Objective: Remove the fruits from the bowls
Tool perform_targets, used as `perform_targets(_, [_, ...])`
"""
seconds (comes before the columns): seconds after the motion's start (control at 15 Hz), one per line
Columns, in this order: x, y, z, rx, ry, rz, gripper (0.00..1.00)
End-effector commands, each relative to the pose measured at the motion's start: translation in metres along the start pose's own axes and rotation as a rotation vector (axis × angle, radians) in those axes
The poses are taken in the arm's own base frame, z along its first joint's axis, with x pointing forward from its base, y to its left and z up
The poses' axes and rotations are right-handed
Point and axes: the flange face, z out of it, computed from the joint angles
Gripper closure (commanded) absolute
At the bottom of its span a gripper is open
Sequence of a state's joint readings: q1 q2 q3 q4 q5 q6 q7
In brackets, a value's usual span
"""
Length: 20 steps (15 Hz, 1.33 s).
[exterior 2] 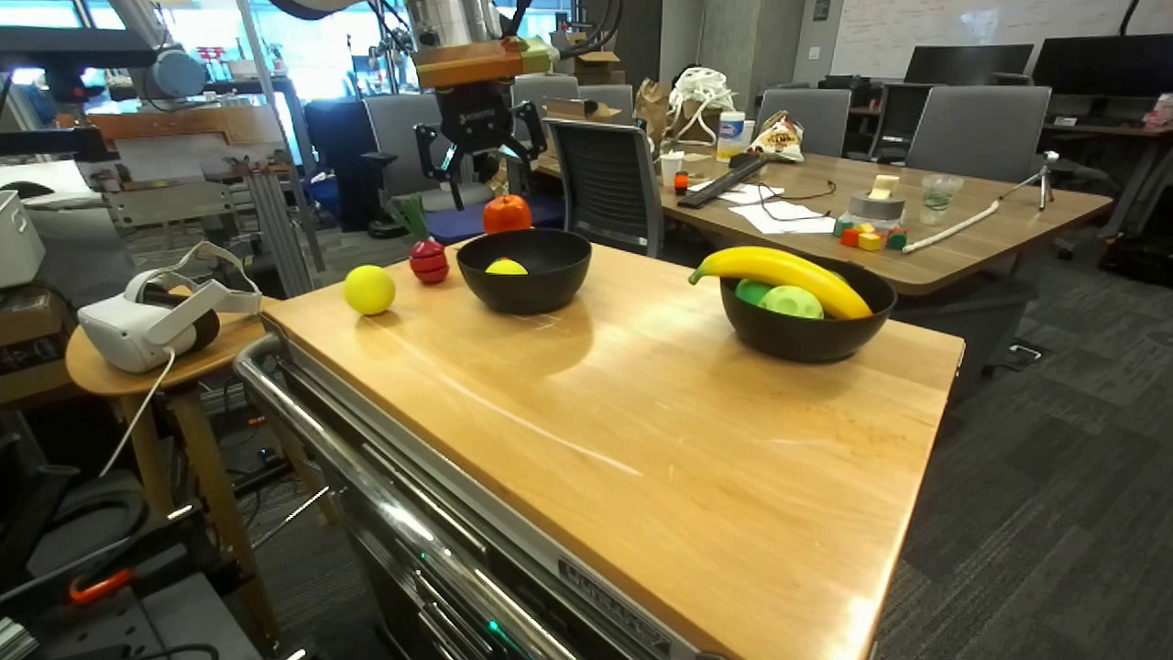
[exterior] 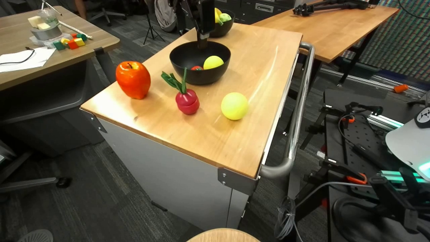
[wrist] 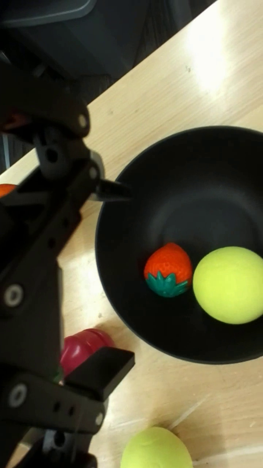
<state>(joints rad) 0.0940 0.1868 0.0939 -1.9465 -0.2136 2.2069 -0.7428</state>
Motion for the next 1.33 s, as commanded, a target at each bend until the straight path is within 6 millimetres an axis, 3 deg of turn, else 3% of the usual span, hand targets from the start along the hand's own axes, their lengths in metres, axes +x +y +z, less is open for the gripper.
perform_targets(0.0, [-0.004, 0.008, 0.006, -0.03, -0.042, -0.007, 0.01])
perform_targets(0.2, [-0.004, 0.008, 0.019, -0.017, -0.048, -0.013, 0.18])
perform_targets(0.27, [-0.003, 0.008, 0.023, -0.011, -0.048, -0.014, 0.29])
perform_targets(0.4, [0.0, 0.008, 0.03, -0.004, -0.051, -0.021, 0.31])
perform_targets(0.47, [0.001, 0.008, 0.034, 0.001, -0.053, -0.024, 0.38])
perform_targets(0.8, [0.005, 0.007, 0.053, 0.027, -0.064, -0.03, 0.22])
perform_targets(1.07, [0.007, 0.006, 0.067, 0.044, -0.074, -0.036, 0.37])
perform_targets(1.27, [0.012, 0.006, 0.077, 0.058, -0.069, -0.038, 0.39])
